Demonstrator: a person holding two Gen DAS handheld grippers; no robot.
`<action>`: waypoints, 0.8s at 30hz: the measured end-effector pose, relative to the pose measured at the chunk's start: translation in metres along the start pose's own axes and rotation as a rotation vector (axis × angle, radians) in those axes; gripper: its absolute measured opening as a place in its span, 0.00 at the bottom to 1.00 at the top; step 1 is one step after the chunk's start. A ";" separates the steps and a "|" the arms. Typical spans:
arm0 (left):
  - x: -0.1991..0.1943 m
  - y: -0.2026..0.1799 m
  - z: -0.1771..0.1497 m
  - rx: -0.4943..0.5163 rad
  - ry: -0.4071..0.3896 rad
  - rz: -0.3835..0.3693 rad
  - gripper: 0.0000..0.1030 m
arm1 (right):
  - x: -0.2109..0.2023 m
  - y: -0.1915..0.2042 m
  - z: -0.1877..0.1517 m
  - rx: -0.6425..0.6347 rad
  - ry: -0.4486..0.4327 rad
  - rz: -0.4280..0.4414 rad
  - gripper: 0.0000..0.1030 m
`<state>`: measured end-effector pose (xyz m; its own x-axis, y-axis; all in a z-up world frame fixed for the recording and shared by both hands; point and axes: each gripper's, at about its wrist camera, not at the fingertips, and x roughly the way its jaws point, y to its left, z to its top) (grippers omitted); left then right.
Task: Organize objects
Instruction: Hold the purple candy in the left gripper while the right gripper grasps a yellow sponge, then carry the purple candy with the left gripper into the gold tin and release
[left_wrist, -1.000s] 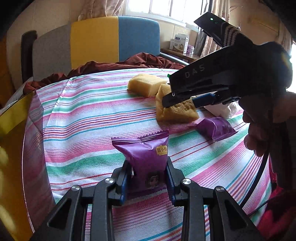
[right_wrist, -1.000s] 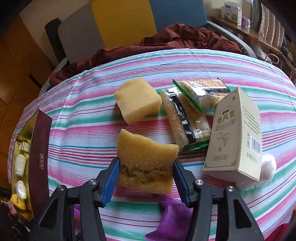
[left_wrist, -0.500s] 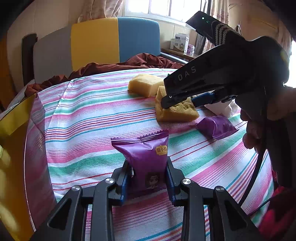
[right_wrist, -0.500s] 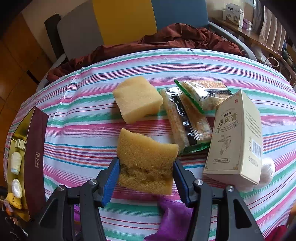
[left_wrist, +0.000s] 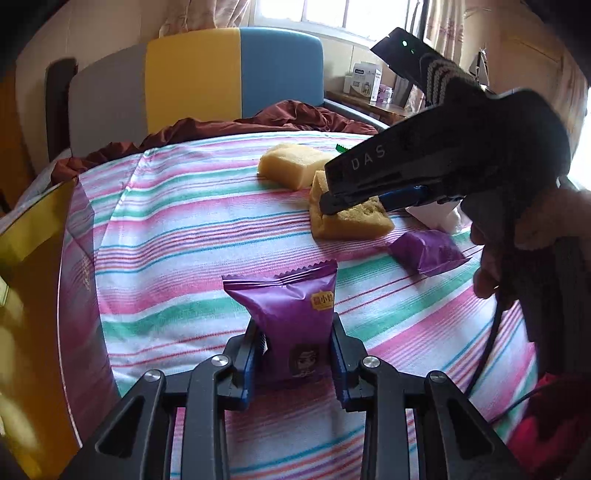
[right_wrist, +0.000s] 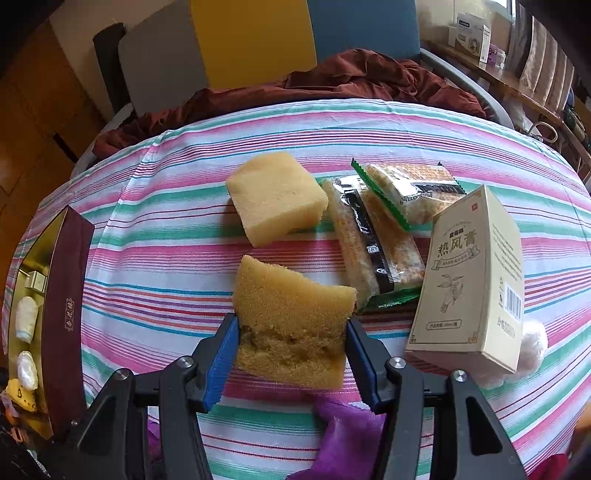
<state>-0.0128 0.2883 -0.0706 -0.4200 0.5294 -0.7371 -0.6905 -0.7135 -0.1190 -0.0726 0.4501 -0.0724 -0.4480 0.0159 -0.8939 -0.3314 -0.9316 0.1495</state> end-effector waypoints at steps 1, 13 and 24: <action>-0.006 -0.002 0.001 0.001 -0.010 -0.007 0.32 | 0.000 0.000 0.000 -0.001 0.000 -0.001 0.55; -0.071 0.006 0.016 -0.039 -0.092 -0.029 0.32 | -0.001 0.004 -0.001 -0.019 -0.007 -0.014 0.55; -0.117 0.077 0.002 -0.159 -0.130 0.121 0.32 | 0.000 0.007 -0.001 -0.044 -0.017 -0.034 0.55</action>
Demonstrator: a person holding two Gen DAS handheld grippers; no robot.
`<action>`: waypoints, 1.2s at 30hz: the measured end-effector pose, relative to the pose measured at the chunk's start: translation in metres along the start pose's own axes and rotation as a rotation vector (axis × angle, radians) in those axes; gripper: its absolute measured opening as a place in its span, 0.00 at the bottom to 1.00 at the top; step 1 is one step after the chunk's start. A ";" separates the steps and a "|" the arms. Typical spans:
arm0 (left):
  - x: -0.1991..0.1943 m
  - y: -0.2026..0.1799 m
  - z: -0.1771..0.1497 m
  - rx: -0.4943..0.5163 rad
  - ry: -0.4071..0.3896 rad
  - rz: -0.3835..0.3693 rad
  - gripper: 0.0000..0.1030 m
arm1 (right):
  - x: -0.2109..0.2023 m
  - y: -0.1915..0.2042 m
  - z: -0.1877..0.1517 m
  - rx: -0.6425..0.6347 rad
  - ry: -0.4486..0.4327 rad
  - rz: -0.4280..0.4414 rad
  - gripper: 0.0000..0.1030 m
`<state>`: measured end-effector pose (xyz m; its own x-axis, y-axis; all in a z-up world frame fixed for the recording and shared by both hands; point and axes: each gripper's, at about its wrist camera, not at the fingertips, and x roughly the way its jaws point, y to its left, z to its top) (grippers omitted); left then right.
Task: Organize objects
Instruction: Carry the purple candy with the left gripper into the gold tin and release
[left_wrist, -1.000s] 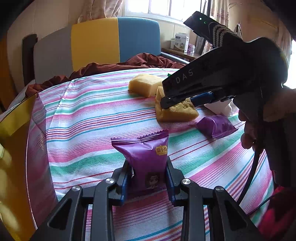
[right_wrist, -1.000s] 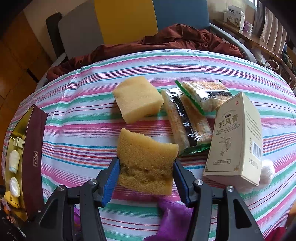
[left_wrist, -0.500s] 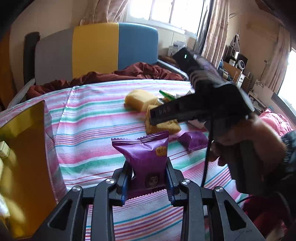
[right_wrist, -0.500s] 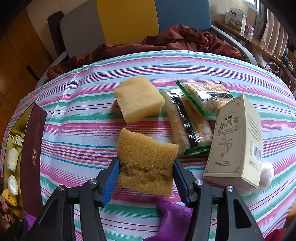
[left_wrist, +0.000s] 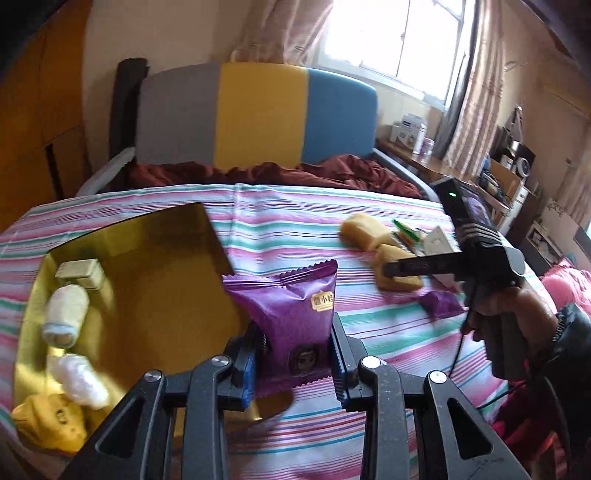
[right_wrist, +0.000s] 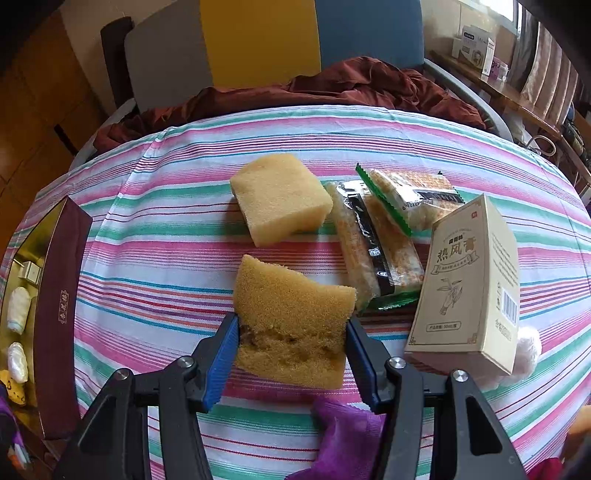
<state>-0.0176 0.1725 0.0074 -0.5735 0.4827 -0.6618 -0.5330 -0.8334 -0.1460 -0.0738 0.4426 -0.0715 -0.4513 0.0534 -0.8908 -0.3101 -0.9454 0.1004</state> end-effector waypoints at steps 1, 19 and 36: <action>-0.003 0.007 -0.002 -0.009 -0.001 0.018 0.32 | 0.000 -0.001 0.000 -0.002 -0.001 -0.001 0.55; -0.061 0.128 -0.023 -0.194 -0.048 0.162 0.32 | -0.001 0.006 -0.005 -0.034 -0.024 -0.034 0.55; -0.035 0.205 -0.019 -0.290 0.024 0.345 0.32 | -0.002 0.008 -0.005 -0.044 -0.022 -0.040 0.55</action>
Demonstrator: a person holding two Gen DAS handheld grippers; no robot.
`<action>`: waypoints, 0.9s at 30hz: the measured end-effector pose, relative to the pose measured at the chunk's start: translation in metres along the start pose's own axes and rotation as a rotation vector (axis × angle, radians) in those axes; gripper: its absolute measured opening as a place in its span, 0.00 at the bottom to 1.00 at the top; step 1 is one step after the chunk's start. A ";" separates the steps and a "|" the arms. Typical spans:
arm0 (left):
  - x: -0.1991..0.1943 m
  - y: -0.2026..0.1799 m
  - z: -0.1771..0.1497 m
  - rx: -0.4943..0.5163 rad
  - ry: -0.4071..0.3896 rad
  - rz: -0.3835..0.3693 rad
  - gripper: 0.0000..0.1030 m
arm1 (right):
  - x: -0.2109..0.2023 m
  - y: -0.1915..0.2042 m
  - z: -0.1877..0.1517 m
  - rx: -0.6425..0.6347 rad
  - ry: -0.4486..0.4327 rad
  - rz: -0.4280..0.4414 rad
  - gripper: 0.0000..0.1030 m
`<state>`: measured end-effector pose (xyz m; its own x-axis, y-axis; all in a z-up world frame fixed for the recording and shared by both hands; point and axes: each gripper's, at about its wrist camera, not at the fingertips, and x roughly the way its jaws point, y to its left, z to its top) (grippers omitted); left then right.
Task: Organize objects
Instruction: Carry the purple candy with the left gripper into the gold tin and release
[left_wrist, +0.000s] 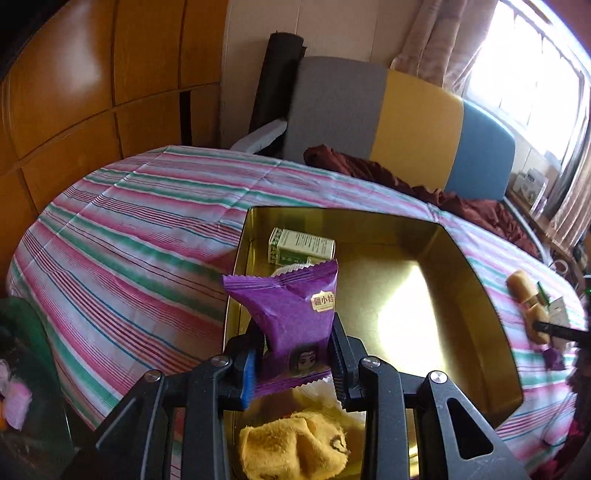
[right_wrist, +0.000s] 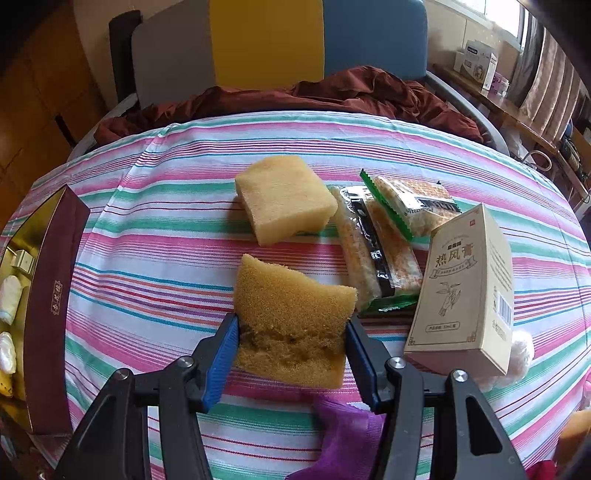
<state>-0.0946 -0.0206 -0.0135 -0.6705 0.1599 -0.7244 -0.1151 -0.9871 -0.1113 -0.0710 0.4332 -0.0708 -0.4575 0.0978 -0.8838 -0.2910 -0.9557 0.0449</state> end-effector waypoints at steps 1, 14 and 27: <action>0.007 -0.002 -0.001 0.005 0.023 0.002 0.32 | 0.000 0.000 0.000 0.000 0.000 0.000 0.55; 0.033 -0.007 -0.014 0.024 0.079 0.014 0.51 | 0.002 0.000 0.000 -0.004 -0.001 -0.003 0.55; 0.006 -0.020 -0.022 0.051 -0.005 0.061 0.53 | 0.004 0.001 0.000 -0.013 -0.005 -0.009 0.55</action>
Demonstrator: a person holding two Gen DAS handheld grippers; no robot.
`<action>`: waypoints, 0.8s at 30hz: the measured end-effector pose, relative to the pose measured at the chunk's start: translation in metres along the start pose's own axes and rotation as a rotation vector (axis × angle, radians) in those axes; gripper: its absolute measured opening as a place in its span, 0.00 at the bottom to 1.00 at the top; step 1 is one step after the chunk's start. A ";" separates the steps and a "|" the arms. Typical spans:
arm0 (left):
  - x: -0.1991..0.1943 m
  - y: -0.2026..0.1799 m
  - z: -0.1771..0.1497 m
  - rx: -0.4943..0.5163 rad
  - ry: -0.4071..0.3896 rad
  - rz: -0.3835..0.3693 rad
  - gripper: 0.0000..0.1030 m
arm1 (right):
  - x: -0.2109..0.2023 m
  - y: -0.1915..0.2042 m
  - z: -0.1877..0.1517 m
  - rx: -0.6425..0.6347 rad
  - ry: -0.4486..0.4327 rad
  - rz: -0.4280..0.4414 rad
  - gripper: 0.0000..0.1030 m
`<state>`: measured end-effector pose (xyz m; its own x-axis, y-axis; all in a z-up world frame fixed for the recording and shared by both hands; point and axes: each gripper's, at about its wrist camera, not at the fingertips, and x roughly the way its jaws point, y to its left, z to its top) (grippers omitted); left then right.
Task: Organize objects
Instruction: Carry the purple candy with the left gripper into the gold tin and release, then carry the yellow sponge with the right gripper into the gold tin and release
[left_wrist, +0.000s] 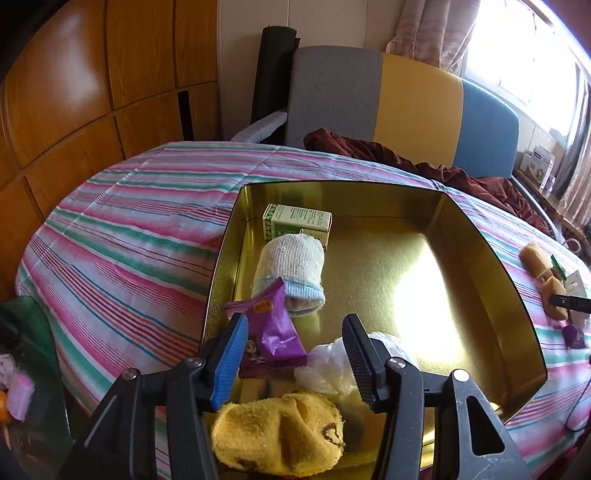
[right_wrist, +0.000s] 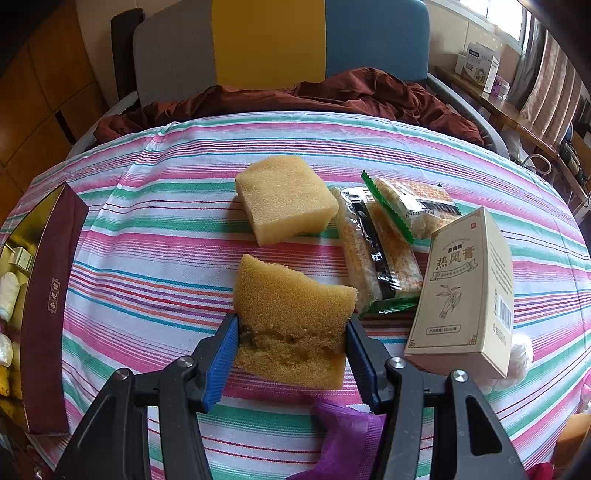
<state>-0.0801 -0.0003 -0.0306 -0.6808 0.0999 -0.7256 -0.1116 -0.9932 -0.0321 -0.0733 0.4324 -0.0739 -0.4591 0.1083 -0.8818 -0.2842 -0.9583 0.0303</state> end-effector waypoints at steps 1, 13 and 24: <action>-0.003 -0.001 0.000 0.002 -0.005 0.000 0.53 | 0.000 0.000 0.000 -0.001 -0.001 -0.001 0.55; -0.039 -0.011 0.000 0.030 -0.076 -0.020 0.56 | -0.011 -0.001 0.001 0.006 -0.040 0.000 0.53; -0.054 -0.008 -0.002 0.062 -0.095 -0.032 0.56 | -0.065 0.030 0.000 -0.012 -0.155 0.094 0.53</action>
<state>-0.0412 0.0025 0.0078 -0.7412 0.1401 -0.6565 -0.1775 -0.9841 -0.0096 -0.0518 0.3964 -0.0160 -0.6080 0.0564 -0.7919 -0.2242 -0.9691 0.1032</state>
